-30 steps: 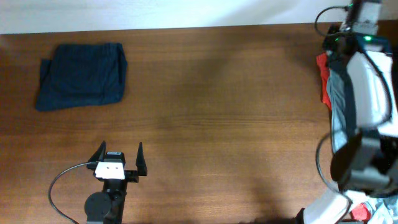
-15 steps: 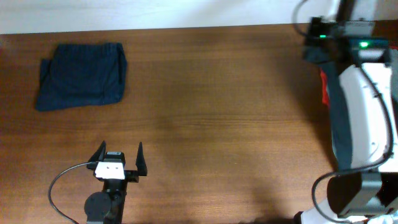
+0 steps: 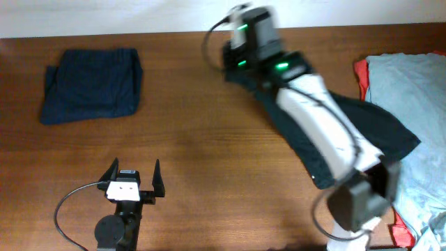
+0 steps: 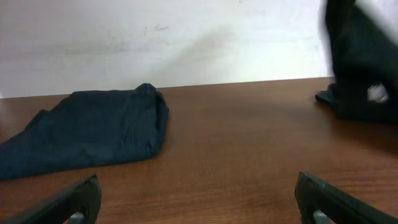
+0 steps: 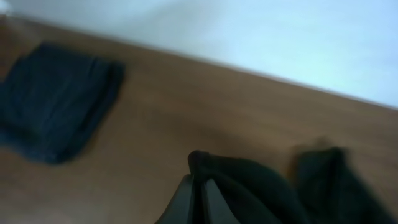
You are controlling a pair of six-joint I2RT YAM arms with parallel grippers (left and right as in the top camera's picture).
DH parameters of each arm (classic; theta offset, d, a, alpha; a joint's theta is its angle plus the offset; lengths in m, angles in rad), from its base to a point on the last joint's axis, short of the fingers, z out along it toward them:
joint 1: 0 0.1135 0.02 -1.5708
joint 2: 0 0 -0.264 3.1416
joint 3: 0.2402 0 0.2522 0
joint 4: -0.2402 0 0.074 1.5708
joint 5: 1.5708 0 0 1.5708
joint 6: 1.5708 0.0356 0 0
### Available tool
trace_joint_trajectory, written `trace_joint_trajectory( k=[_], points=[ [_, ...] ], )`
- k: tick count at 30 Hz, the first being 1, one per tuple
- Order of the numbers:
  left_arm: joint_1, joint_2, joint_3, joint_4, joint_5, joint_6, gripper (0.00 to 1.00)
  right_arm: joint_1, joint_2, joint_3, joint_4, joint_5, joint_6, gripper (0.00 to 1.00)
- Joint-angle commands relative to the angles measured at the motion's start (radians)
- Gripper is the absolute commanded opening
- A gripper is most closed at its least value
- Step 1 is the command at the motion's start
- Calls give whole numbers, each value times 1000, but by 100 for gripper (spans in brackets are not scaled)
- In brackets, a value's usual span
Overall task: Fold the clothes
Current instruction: 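Drag the dark green shirt left and drop it mid-table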
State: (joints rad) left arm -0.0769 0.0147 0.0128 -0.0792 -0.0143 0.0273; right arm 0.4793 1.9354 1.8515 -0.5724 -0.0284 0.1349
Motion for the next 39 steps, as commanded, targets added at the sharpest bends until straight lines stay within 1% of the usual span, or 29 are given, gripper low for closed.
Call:
trace_joint_trajectory(
  k=[1, 5, 11, 12, 14, 15, 17, 20, 24, 29, 34, 38, 39],
  points=[
    [-4, -8, -4, -4, 11, 16, 99, 100, 78, 6, 39, -18, 20, 4],
    [-4, -8, -4, -4, 11, 16, 99, 201, 122, 6, 98, -17, 17, 4],
    [-4, -8, -4, -4, 11, 16, 99, 263, 123, 6, 127, -16, 15, 4],
    [-4, -8, -4, -4, 11, 16, 99, 267, 123, 6, 127, -14, 15, 7],
    [-4, -8, -4, -4, 11, 16, 99, 267, 123, 6, 124, -13, 16, 41],
    [-4, -8, -4, -4, 11, 16, 99, 267, 123, 6, 123, -13, 16, 51],
    [-4, -8, -4, -4, 11, 16, 99, 266, 123, 6, 127, -13, 15, 61],
    [-4, -8, -4, -4, 11, 16, 99, 262, 110, 12, 134, -13, -32, 64],
    [-4, -8, -4, -4, 11, 16, 99, 237, 57, 16, 121, 6, -49, 67],
    [-4, -8, -4, -4, 11, 16, 99, 161, -22, 17, -3, 135, -49, 67],
    [-4, -8, -4, -4, 11, 16, 99, 45, -29, 17, -154, 138, -49, 65],
    [-4, -8, -4, -4, 11, 16, 99, -36, -28, 17, -251, 129, -47, 61],
    [-4, -8, -4, -4, 11, 16, 99, -64, -27, 17, -271, 103, -45, 58]
  ],
)
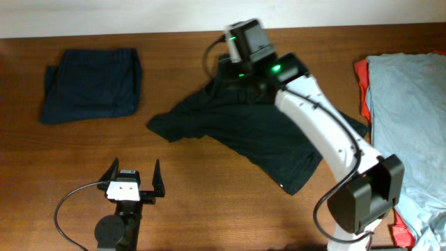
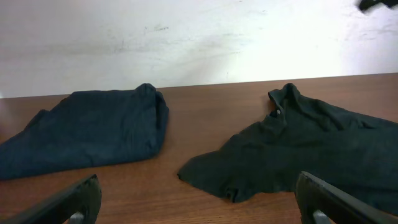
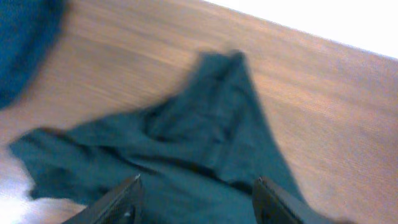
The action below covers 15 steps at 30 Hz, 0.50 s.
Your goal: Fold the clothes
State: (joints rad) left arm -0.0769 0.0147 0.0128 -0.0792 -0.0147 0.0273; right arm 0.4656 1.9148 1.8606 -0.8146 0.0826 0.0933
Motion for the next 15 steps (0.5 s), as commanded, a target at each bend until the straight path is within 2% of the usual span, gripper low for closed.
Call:
trace_joint_trajectory(
  k=[1, 9, 15],
  points=[
    [-4, -8, -4, -4, 11, 16, 99, -69, -6, 8, -38, -26, -3, 55],
    [-4, -8, -4, -4, 11, 16, 99, -144, 10, -10, -112, -75, -3, 52],
    [-4, -8, -4, -4, 11, 16, 99, -152, 63, -10, -85, -75, -4, 52]
  ],
)
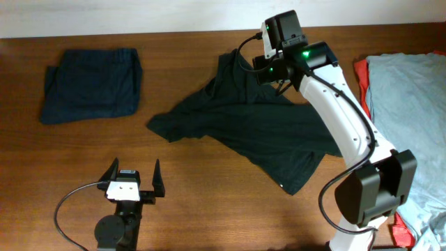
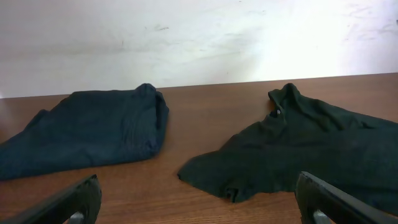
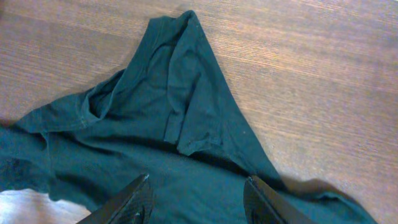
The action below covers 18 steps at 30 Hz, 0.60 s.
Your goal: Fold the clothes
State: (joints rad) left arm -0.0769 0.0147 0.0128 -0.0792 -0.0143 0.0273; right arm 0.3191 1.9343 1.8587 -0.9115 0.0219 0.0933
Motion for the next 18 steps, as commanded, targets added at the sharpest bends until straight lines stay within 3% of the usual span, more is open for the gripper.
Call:
trace_joint_trajectory(
  k=[1, 9, 18],
  points=[
    [-4, -8, -4, -4, 11, 16, 99, -5, 57, -8, 23, -14, -4, 52],
    [-4, -8, -4, -4, 11, 16, 99, -4, 203, -8, 121, -15, -14, 50],
    [-4, -8, -4, -4, 11, 16, 99, 22, 312, -8, 239, -37, -41, 39]
  ],
)
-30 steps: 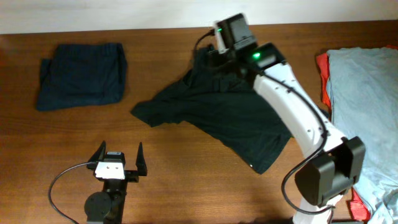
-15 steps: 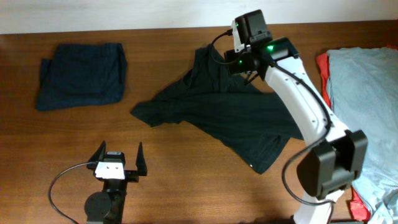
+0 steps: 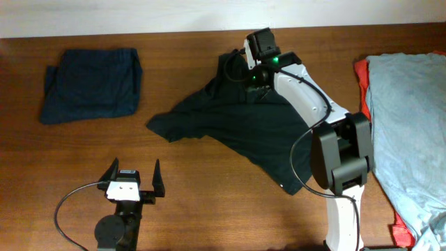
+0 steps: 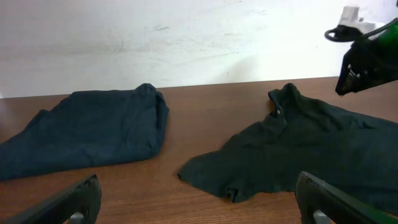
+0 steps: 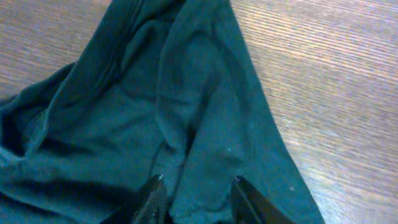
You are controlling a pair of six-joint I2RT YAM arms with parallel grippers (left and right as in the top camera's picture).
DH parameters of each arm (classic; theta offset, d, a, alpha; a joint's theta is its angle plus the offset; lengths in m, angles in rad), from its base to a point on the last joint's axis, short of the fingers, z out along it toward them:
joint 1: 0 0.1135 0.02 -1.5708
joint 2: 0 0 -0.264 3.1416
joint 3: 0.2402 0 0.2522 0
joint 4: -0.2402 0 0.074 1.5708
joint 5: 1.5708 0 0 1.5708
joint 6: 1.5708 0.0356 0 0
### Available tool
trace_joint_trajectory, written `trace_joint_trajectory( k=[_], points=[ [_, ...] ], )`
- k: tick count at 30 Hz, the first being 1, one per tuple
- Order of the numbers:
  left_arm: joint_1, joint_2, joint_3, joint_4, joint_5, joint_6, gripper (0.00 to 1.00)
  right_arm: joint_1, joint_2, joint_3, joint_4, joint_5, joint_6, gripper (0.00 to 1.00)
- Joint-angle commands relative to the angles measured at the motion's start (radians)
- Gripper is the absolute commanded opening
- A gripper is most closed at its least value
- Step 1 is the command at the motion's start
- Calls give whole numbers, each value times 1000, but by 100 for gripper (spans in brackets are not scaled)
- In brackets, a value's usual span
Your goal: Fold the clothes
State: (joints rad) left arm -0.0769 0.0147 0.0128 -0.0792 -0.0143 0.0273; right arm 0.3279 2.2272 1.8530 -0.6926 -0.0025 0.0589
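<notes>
A dark green shirt (image 3: 258,132) lies loosely spread and creased across the middle of the table; its far corner is bunched into a ridge (image 5: 199,118). My right gripper (image 3: 244,75) hangs low over that ridge, open, its fingers (image 5: 152,199) either side of the fold (image 5: 196,199) with nothing clamped. At the table's front left, my left gripper (image 3: 132,176) rests open and empty; in its own view (image 4: 199,211) the shirt (image 4: 298,149) is ahead to the right. A folded dark blue garment (image 3: 90,84) sits at the far left.
A pile of unfolded clothes, light blue (image 3: 411,118) over red (image 3: 361,73), lies at the table's right edge. The right arm (image 3: 306,90) stretches over the shirt's right half. A white wall (image 4: 186,37) runs behind the table's far edge.
My right gripper has moved left and down from above the shirt's far right part onto the bunched far corner. It stays open, jaws a little narrower. The shirt and left gripper have not moved.
First my right gripper was shut on the dark green shirt, holding it up over the far middle of the table. Then the shirt lay spread on the table with the gripper open above it. The gripper then stood higher to the right, and is now low over the bunched corner.
</notes>
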Motion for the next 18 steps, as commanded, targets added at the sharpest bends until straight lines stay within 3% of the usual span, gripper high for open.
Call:
trace_joint_trajectory(
  k=[1, 18],
  points=[
    [-4, -8, -4, -4, 11, 16, 99, 15, 22, -3, 24, -13, -7, 39],
    [-4, -8, -4, -4, 11, 16, 99, 45, 59, -6, 5, -3, 5, 29]
  ],
)
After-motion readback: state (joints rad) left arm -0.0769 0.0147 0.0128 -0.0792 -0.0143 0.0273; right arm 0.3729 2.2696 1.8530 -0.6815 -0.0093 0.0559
